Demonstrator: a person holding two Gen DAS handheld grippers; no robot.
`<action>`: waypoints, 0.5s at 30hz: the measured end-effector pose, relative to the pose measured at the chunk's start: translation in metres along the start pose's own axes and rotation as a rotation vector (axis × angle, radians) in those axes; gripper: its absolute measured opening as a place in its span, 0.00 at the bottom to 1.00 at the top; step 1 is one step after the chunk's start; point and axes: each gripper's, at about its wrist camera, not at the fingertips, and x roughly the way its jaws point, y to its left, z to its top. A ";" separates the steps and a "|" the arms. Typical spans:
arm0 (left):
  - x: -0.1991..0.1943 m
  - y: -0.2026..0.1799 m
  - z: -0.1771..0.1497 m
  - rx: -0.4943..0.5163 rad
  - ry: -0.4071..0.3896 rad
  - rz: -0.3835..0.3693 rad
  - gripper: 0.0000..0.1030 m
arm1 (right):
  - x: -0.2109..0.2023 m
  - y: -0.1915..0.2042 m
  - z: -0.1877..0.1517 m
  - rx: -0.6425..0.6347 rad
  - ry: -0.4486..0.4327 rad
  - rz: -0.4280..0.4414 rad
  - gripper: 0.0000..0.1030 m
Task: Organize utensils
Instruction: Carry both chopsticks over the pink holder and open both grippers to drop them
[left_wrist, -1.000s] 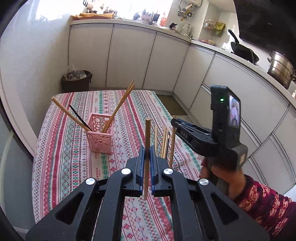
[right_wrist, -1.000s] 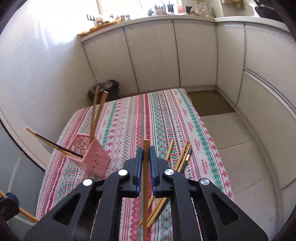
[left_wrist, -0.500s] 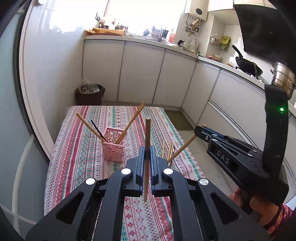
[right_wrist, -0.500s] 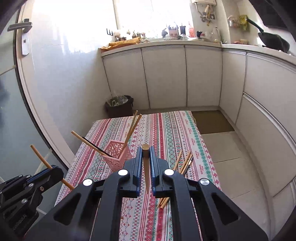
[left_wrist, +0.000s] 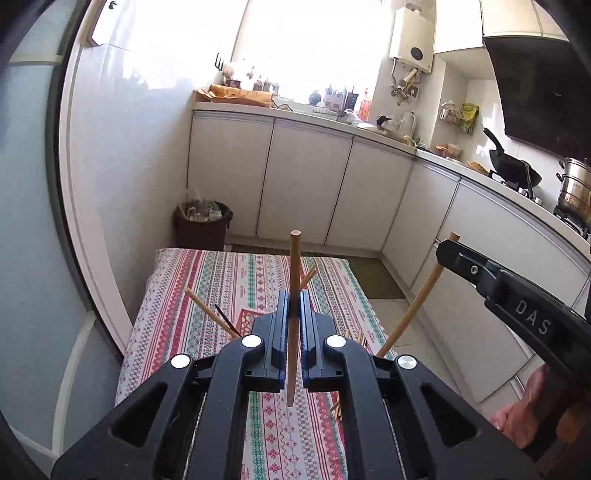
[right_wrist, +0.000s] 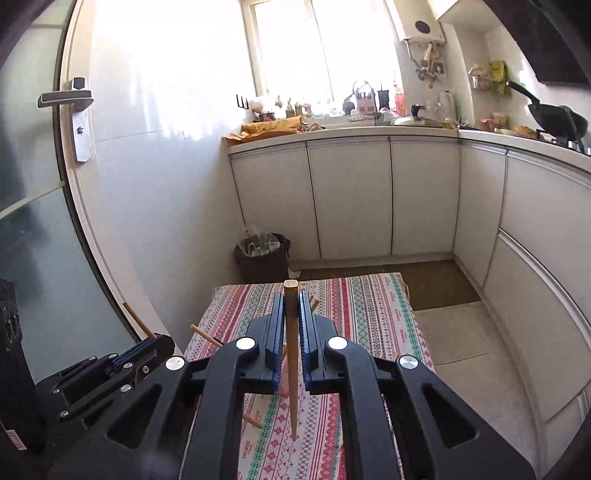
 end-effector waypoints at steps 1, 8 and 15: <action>0.002 0.000 0.004 -0.001 -0.008 0.003 0.04 | 0.004 0.000 0.005 0.003 -0.005 0.003 0.08; 0.032 0.007 0.033 0.011 -0.053 0.042 0.04 | 0.042 0.011 0.029 0.014 -0.048 0.034 0.08; 0.083 0.022 0.044 0.012 -0.052 0.092 0.04 | 0.089 0.024 0.035 -0.008 -0.065 0.068 0.08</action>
